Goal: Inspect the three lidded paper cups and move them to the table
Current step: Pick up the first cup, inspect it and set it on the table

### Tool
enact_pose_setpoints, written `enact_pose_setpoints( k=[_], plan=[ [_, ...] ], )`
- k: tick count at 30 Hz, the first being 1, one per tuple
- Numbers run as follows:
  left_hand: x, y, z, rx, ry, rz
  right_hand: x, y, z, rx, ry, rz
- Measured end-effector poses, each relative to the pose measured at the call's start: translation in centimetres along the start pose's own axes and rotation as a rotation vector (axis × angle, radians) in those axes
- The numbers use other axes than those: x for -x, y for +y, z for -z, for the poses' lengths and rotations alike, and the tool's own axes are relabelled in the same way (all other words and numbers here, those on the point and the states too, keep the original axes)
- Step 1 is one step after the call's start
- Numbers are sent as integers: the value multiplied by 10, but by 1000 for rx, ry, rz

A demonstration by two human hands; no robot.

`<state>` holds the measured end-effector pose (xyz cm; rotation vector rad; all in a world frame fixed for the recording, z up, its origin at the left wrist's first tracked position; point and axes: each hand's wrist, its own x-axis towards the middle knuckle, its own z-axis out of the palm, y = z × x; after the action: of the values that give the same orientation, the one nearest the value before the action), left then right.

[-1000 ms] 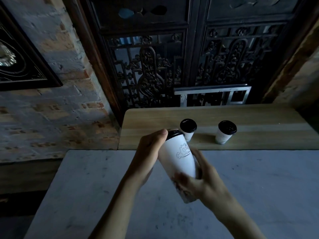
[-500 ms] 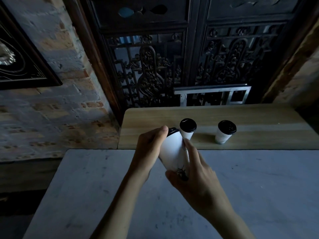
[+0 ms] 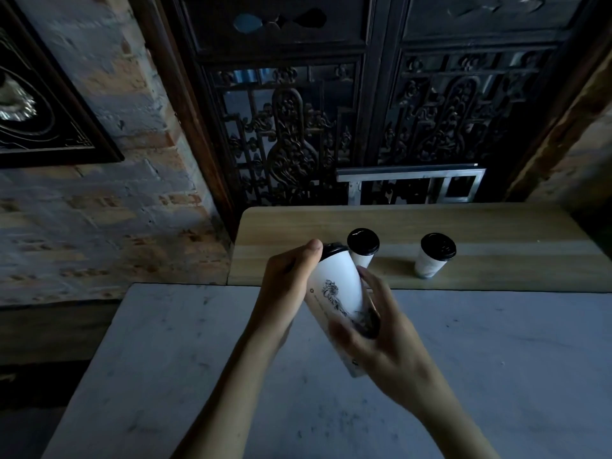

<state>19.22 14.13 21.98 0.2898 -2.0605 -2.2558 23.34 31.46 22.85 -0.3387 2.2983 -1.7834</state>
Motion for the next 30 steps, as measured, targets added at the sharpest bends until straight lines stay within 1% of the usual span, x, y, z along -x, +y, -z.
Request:
enact_pose_setpoints(
  k=[2, 3, 6, 7, 9, 11, 13, 17, 20, 22, 25, 30],
  plan=[
    [1, 2, -3, -28, -11, -6, 2, 3, -3, 322, 3, 40],
    [2, 2, -4, -38, -14, -11, 3, 4, -5, 394, 4, 33],
    [3, 3, -3, -35, -30, -17, 4, 7, -5, 398, 23, 49],
    [4, 4, -2, -28, -31, -14, 3, 8, -4, 347, 19, 56],
    [5, 5, -1, 8, -22, -9, 2, 5, -1, 101, -8, 32],
    [5, 5, -1, 36, -8, 0, 2, -1, 3, -176, -71, -42],
    [6, 5, 0, 43, 2, -4, 2, -8, 6, -326, -109, -123],
    [6, 4, 0, 48, -9, -33, 3, -7, 8, -434, -130, -197],
    [8, 4, 1, 57, -1, -27, 4, -6, 7, -586, -185, -275],
    [10, 5, 1, 41, -8, -24, 4, -7, 8, -640, -207, -303],
    [11, 6, 4, 34, -71, -27, 4, -7, 11, -656, -221, -316],
    [14, 6, 12, 9, -226, -105, 3, -10, 19, -650, -270, -355]
  ],
)
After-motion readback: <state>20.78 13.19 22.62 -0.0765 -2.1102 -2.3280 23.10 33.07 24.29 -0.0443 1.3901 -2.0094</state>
